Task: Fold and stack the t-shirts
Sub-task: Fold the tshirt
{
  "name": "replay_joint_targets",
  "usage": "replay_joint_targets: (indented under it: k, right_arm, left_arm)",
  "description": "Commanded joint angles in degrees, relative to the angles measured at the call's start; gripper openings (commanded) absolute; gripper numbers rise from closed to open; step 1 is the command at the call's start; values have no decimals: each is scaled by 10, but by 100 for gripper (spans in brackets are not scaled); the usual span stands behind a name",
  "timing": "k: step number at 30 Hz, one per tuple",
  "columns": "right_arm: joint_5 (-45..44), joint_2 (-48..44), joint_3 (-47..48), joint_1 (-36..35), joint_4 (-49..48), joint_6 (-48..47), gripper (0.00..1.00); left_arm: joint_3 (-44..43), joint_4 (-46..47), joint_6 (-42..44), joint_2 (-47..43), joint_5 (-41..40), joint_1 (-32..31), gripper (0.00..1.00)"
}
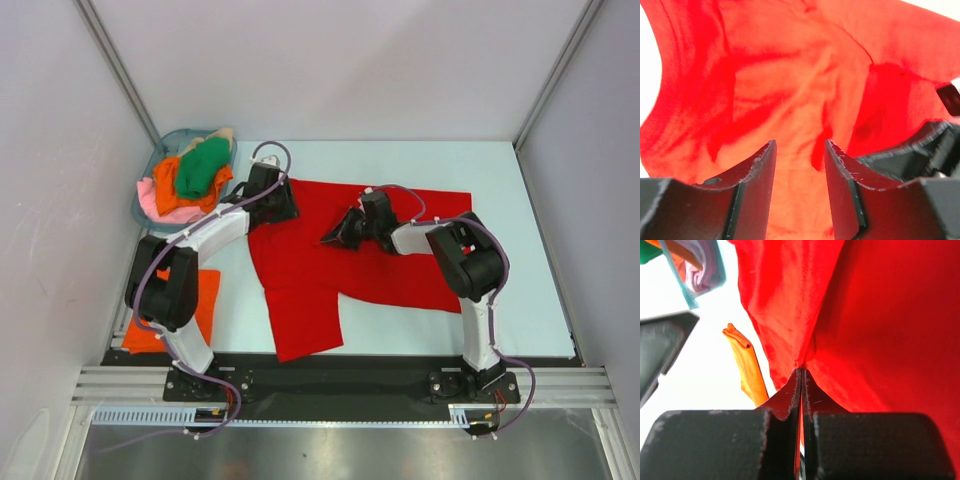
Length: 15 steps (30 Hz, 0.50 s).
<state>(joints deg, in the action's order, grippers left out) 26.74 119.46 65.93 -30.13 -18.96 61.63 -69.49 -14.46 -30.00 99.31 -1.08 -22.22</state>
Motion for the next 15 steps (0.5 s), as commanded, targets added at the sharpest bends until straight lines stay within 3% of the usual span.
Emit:
replay_joint_targets:
  k: [1, 15]
  right_arm:
    - [-3, -46, -12, 1, 41, -32, 0]
    - [10, -54, -7, 24, 96, -98, 0]
  left_arm:
    - [-20, 29, 14, -10, 28, 22, 49]
    - [-166, 58, 60, 120, 40, 87, 53]
